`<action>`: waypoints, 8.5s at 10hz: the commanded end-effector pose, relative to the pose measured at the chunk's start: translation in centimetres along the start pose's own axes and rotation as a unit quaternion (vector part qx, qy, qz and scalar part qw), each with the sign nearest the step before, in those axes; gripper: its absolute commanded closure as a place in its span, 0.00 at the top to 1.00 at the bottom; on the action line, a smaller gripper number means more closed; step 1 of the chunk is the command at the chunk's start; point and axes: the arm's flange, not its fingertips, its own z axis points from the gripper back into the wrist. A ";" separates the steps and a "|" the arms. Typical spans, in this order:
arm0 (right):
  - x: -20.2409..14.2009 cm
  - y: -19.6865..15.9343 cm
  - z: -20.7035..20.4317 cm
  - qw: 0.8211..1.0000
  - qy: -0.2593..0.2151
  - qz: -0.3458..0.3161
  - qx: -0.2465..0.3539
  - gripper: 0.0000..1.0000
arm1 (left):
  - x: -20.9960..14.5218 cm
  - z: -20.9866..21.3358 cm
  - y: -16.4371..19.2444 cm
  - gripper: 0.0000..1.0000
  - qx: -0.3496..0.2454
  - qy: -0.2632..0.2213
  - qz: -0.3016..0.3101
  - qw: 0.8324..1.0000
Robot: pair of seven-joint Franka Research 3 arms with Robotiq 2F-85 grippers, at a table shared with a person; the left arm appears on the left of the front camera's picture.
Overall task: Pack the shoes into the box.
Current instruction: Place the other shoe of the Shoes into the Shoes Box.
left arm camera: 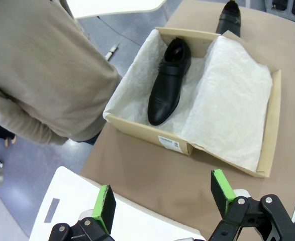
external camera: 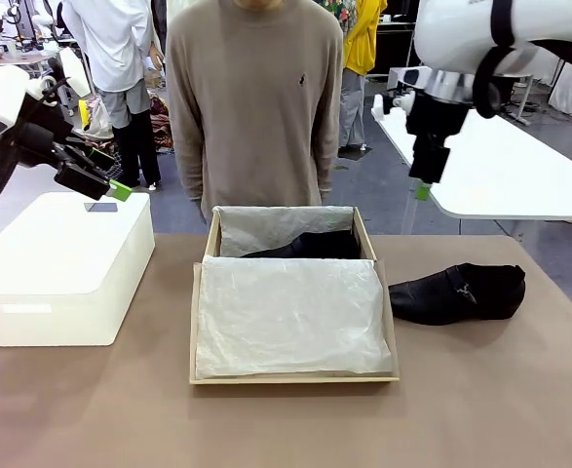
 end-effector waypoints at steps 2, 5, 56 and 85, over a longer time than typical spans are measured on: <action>-3.1 0.2 -1.5 0.999 0.020 0.029 -0.008 1.00 | -0.2 0.0 0.2 1.00 -0.006 -0.008 -0.004 1.000; -3.4 -0.6 -3.1 0.999 0.025 0.024 0.001 1.00 | -0.2 0.0 0.2 1.00 -0.006 -0.008 -0.004 1.000; -17.4 -0.9 -16.5 1.000 -0.001 0.007 0.022 1.00 | -0.2 0.0 0.2 1.00 -0.006 -0.008 -0.004 1.000; -14.9 -3.6 -1.9 0.978 -0.005 -0.205 0.028 0.00 | -0.2 0.0 0.2 1.00 -0.006 -0.008 -0.004 1.000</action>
